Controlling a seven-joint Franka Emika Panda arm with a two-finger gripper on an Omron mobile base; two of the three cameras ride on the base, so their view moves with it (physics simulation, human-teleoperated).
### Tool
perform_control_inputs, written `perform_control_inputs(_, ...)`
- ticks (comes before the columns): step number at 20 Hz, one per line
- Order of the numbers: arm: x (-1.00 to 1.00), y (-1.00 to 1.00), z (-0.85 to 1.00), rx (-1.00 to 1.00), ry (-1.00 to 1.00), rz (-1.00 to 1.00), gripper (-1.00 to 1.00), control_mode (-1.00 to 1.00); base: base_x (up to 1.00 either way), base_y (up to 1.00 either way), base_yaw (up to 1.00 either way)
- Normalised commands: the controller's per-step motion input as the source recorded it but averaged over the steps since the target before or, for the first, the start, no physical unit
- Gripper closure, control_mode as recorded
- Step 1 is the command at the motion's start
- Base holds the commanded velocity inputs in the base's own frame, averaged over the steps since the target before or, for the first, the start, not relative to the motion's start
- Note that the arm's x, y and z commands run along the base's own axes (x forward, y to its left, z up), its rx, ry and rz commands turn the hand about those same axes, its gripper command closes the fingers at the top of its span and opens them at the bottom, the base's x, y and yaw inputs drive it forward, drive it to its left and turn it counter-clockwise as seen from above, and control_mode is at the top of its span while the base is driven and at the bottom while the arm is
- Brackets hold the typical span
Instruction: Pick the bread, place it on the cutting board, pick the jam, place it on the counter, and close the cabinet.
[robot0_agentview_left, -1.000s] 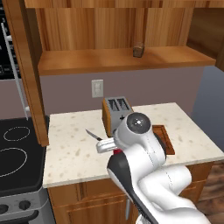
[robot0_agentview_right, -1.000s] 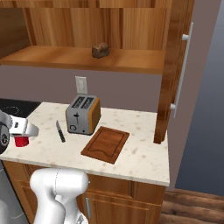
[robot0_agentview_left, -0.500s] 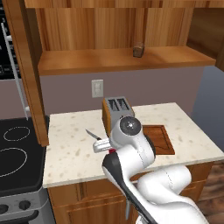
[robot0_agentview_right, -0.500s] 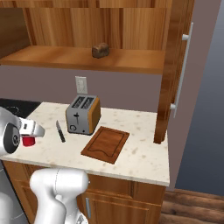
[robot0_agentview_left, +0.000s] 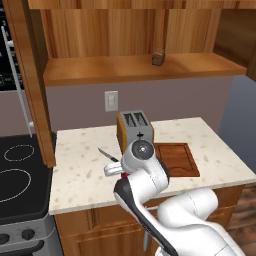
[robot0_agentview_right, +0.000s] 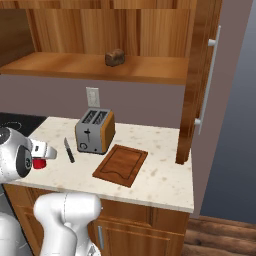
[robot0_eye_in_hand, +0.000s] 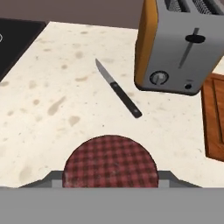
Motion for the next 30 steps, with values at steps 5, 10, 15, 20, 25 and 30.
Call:
perform_control_inputs(5, 0.29, 0.01, -0.39, 0.00, -0.01, 0.00, 1.00, -1.00, 0.00, 0.00, 0.00)
perform_control_inputs(10, 0.28, 0.00, -0.38, 0.00, -0.04, 0.00, 1.00, -1.00, 0.00, 0.00, 0.00)
perform_control_inputs(15, 0.27, 0.00, -0.32, 0.00, -0.05, 0.00, 1.00, -1.00, 0.00, 0.00, 0.00)
perform_control_inputs(20, 0.26, 0.00, -0.18, 0.01, -0.03, 0.00, 1.00, -1.00, 0.00, 0.00, 0.00)
perform_control_inputs(25, 0.05, 0.00, 0.00, 0.00, 0.00, 0.01, 1.00, -1.00, 0.00, 0.00, 0.00)
perform_control_inputs(30, 0.00, 0.00, 0.00, 0.00, 0.00, 0.02, 1.00, -1.00, 0.00, 0.00, 0.00)
